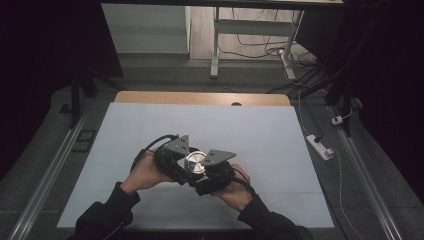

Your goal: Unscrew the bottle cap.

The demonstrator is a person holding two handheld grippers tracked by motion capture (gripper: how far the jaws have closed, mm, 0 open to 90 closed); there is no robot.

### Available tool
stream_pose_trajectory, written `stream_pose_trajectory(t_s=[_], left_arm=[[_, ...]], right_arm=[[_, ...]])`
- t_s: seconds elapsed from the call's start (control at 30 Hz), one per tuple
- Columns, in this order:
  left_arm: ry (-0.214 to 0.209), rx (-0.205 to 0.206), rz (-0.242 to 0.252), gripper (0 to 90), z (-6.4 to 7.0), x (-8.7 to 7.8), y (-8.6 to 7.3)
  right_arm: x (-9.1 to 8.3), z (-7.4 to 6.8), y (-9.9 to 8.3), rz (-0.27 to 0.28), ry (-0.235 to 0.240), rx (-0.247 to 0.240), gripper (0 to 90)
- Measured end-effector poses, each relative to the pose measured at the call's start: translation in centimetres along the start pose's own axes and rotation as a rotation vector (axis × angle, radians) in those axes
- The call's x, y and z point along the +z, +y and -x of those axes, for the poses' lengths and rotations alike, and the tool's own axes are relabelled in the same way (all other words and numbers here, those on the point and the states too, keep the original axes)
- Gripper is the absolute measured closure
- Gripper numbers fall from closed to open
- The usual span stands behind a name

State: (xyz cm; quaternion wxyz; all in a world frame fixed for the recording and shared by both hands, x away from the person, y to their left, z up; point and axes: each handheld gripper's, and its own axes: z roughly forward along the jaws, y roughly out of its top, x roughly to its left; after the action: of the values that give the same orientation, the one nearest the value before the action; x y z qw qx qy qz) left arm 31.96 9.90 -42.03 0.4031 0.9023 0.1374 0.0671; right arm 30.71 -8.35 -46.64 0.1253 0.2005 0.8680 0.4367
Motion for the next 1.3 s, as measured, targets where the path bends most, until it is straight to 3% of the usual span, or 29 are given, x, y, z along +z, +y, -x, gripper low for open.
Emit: stream_pose_trajectory(t_s=[0.33,0.4,0.47,0.6,0.63,0.7,0.87,1.0,1.17,1.23,1.3], left_arm=[[0.131,-0.154,-0.001,18.9,1.1,0.8,1.2],[0.134,-0.181,0.011,18.7,1.1,0.9,1.2],[0.115,-0.181,0.027,18.3,0.9,0.7,1.2],[0.08,-0.188,0.072,8.0,0.1,-0.6,0.9],[0.071,-0.181,0.07,6.0,-0.1,-1.0,0.8],[0.046,-0.126,0.064,4.4,-0.5,-1.7,0.4],[-0.086,0.044,0.018,5.8,-1.0,-2.2,-0.5],[-0.136,0.12,0.004,7.5,-0.9,-1.8,-0.9],[-0.181,0.175,0.005,15.6,-0.7,-1.5,-1.1],[-0.158,0.169,0.01,18.2,-0.5,-1.4,-1.0],[-0.121,0.133,0.008,18.5,-0.4,-1.1,-0.7]], right_arm=[[-0.2,0.5,-0.1,0.01,-0.078,0.061,15.0],[-0.3,0.6,-0.1,0.013,-0.088,0.07,15.0],[-0.3,0.6,-0.1,0.017,-0.089,0.068,15.0],[-0.3,0.8,-0.2,0.018,-0.072,0.077,15.0],[-0.3,0.9,-0.3,0.016,-0.068,0.079,15.0],[-0.3,1.0,-0.3,0.015,-0.055,0.071,15.0],[-0.3,0.6,-0.1,0.015,0.024,0.031,15.1],[0.0,-0.3,0.0,0.005,0.086,-0.014,15.0],[0.2,-1.1,0.1,-0.005,0.129,-0.081,15.0],[0.2,-1.2,0.2,-0.004,0.123,-0.081,15.0],[0.2,-1.0,0.1,-0.002,0.1,-0.065,15.0]])
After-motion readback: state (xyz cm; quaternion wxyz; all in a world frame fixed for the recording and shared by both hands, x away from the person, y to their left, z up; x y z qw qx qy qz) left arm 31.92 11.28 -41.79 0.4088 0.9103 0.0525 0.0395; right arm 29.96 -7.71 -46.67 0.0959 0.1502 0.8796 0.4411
